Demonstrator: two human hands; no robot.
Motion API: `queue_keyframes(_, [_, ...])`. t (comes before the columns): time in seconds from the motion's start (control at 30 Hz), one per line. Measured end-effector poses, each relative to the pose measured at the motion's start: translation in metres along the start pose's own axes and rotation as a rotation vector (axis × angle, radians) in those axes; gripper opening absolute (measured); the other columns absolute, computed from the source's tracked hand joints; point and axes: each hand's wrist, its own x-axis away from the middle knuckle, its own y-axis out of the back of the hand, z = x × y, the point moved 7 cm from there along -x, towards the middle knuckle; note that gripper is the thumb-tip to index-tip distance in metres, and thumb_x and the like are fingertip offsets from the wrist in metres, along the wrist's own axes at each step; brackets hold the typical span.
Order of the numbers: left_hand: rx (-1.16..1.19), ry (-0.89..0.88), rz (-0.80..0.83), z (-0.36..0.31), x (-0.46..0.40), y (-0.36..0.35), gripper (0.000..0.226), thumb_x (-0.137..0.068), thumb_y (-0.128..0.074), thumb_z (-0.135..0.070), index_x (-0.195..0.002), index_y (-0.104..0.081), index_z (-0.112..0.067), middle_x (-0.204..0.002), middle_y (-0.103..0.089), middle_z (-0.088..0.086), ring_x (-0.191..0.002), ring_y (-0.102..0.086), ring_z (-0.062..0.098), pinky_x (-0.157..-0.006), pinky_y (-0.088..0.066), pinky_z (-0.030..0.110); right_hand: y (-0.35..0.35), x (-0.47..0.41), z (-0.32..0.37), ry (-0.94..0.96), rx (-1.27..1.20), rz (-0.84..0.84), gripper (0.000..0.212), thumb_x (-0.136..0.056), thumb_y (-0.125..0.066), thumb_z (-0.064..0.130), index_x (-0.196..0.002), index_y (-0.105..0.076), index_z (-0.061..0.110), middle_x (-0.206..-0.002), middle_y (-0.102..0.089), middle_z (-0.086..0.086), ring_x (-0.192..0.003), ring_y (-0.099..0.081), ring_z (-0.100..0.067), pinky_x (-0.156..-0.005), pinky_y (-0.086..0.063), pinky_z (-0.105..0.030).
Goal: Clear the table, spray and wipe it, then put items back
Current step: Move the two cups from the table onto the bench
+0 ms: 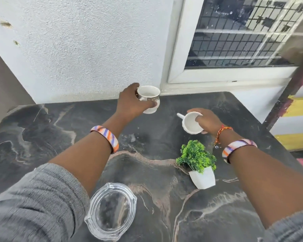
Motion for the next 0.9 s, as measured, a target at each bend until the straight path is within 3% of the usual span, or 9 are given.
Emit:
queue_keyframes(0.1, [0.058, -0.059, 0.035, -0.037, 0.01, -0.024, 0.046, -0.046, -0.072, -0.037, -0.086, -0.063, -0.018, -0.078, -0.058, -0.005, -0.074, -0.052, 0.014, -0.062, -0.039, 0.019, 0.04, 0.022, -0.021, -0.056, -0.313, -0.085, 0.037, -0.087, -0.041, -0.005, -0.107, -0.062, 0.018, -0.085, -0.058, -0.003, -0.084, -0.049, -0.021, -0.051, -0.043, -0.018])
queue_keyframes(0.17, [0.091, -0.114, 0.086, -0.071, 0.021, -0.05, 0.059, -0.046, -0.074, -0.034, -0.102, -0.065, -0.017, -0.089, -0.062, -0.005, -0.082, -0.056, 0.013, -0.068, -0.042, 0.019, 0.068, 0.043, -0.042, -0.132, -0.487, -0.065, 0.034, -0.087, -0.041, -0.001, -0.104, -0.061, 0.021, -0.09, -0.054, -0.006, -0.089, -0.05, -0.028, -0.045, -0.05, -0.022])
queue_keyframes(0.27, [0.064, -0.221, 0.172, -0.123, 0.044, -0.1, 0.063, -0.054, -0.085, -0.026, -0.111, -0.061, -0.014, -0.098, -0.058, -0.007, -0.089, -0.054, 0.012, -0.068, -0.041, 0.016, 0.111, 0.074, -0.084, -0.236, -0.703, -0.085, 0.034, -0.086, -0.038, -0.002, -0.096, -0.06, 0.023, -0.106, -0.05, -0.011, -0.086, -0.056, -0.032, -0.059, -0.055, -0.044])
queue_keyframes(0.4, [0.062, -0.351, 0.264, -0.196, 0.088, -0.182, 0.056, -0.062, -0.083, -0.018, -0.112, -0.058, -0.014, -0.097, -0.056, -0.007, -0.087, -0.052, 0.012, -0.066, -0.037, 0.01, 0.178, 0.123, -0.159, -0.339, -0.853, -0.229, 0.031, -0.085, -0.038, -0.001, -0.102, -0.057, 0.017, -0.095, -0.053, -0.01, -0.077, -0.055, -0.028, -0.06, -0.05, -0.043])
queue_keyframes(0.53, [0.08, -0.393, 0.367, -0.252, 0.147, -0.278, 0.067, -0.058, -0.081, -0.026, -0.117, -0.054, -0.01, -0.108, -0.059, 0.0, -0.095, -0.053, 0.016, -0.076, -0.041, 0.022, 0.236, 0.178, -0.241, -0.431, -1.041, -0.257, 0.026, -0.086, -0.042, 0.01, -0.109, -0.055, 0.013, -0.093, -0.058, -0.008, -0.081, -0.057, -0.027, -0.076, -0.047, -0.045])
queue_keyframes(0.6, [0.07, -0.393, 0.4, -0.271, 0.178, -0.331, 0.068, -0.06, -0.082, -0.026, -0.119, -0.052, -0.009, -0.117, -0.06, 0.005, -0.106, -0.056, 0.022, -0.082, -0.041, 0.025, 0.264, 0.204, -0.275, -0.426, -1.163, -0.242, 0.026, -0.087, -0.039, 0.019, -0.105, -0.057, 0.012, -0.087, -0.061, -0.005, -0.08, -0.06, -0.023, -0.079, -0.047, -0.039])
queue_keyframes(0.73, [0.053, -0.395, 0.514, -0.309, 0.238, -0.428, 0.069, -0.062, -0.083, -0.028, -0.122, -0.053, -0.01, -0.122, -0.059, 0.006, -0.112, -0.056, 0.021, -0.082, -0.039, 0.021, 0.322, 0.247, -0.339, -0.387, -1.388, -0.291, 0.024, -0.073, -0.05, 0.027, -0.078, -0.068, 0.012, -0.075, -0.065, -0.006, -0.063, -0.063, -0.022, -0.065, -0.051, -0.029])
queue_keyframes(0.83, [0.032, -0.423, 0.583, -0.334, 0.27, -0.483, 0.066, -0.062, -0.082, -0.028, -0.119, -0.055, -0.007, -0.121, -0.061, 0.009, -0.112, -0.057, 0.024, -0.087, -0.043, 0.028, 0.354, 0.268, -0.375, -0.349, -1.48, -0.259, 0.027, -0.062, -0.058, 0.029, -0.082, -0.067, 0.013, -0.072, -0.065, -0.004, -0.064, -0.053, -0.018, -0.065, -0.037, -0.025])
queue_keyframes(0.9, [0.007, -0.436, 0.613, -0.348, 0.281, -0.516, 0.065, -0.065, -0.082, -0.024, -0.12, -0.053, -0.007, -0.122, -0.06, 0.008, -0.114, -0.055, 0.024, -0.086, -0.042, 0.026, 0.374, 0.28, -0.409, -0.418, -1.466, -0.347, 0.025, -0.065, -0.06, 0.029, -0.084, -0.062, 0.011, -0.071, -0.065, -0.008, -0.069, -0.051, -0.02, -0.064, -0.042, -0.025])
